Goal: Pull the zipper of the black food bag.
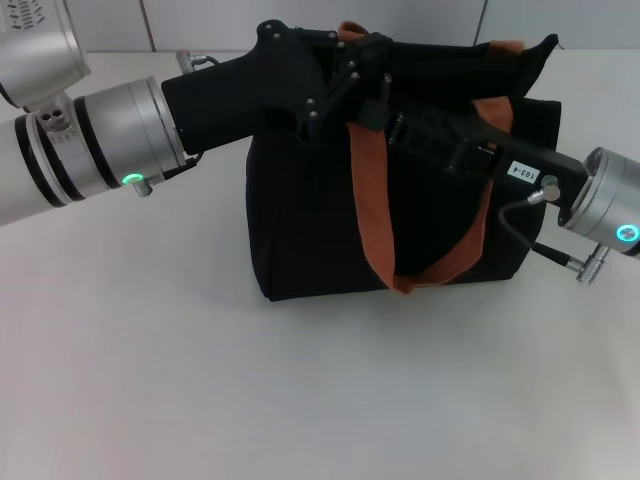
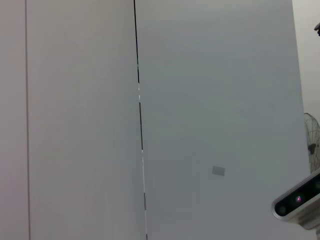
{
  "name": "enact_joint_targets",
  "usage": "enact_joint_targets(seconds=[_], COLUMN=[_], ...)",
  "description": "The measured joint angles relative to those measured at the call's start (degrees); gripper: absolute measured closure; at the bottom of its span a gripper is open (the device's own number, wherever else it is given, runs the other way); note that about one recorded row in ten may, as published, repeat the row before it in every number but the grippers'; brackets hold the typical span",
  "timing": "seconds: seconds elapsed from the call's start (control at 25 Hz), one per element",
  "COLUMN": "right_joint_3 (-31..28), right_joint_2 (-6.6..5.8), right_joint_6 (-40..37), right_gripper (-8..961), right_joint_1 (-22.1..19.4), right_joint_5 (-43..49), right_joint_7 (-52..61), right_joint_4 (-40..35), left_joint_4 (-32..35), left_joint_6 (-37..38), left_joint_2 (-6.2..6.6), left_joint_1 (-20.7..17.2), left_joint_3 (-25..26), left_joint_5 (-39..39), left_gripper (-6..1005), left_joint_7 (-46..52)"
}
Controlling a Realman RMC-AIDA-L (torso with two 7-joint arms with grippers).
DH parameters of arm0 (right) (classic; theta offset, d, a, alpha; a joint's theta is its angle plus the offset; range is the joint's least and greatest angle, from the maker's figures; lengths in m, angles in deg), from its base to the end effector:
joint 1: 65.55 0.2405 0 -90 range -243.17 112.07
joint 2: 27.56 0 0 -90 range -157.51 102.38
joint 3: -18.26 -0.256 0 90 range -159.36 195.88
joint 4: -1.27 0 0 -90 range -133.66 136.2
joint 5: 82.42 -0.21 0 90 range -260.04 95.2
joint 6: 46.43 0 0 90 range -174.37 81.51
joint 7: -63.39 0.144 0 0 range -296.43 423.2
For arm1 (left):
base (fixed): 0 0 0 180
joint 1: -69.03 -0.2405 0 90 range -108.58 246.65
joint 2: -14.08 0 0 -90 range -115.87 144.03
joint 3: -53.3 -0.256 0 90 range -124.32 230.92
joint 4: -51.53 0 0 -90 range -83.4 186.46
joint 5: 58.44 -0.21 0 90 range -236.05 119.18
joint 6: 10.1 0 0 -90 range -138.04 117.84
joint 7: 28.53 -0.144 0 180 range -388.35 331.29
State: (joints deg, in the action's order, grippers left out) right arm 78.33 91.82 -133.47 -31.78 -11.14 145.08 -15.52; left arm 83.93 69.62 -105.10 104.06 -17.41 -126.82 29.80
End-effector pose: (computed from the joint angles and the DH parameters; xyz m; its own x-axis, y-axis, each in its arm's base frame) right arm 0.2109 0.3343 -0.0370 0.3395 -0.4809 -0.8084 -0.6083 -0.7677 0.2012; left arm -0.1609 0.3623 -0.0271 0.6722 -0.0780 0.7363 0.1960 -0.9402 -0.2786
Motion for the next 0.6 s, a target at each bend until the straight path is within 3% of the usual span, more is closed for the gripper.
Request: enact_joint_targets(seconds=[0.4, 0.6], right_joint_3=[0.22, 0.22], right_joint_2=[-0.14, -0.13], right_joint_6=[-0.58, -0.63], right_gripper=[196, 285], right_joint_1=[-0.53, -0.53], right_joint_5=[0.20, 0.27], right_joint_7=[4.46, 4.50], right_joint_4=[-0.18, -0.17], left_joint_4=[-0.16, -0.09], left_joint_6=[-0.01, 0.00], left_joint_2=[0.00, 0.00], left_joint_1=[-0.06, -0.06], left_joint_3=[-1.19, -1.36], left_joint_5=[0.73, 0.74], left_gripper=[950, 949], left_joint_7=[-1.15, -1.21])
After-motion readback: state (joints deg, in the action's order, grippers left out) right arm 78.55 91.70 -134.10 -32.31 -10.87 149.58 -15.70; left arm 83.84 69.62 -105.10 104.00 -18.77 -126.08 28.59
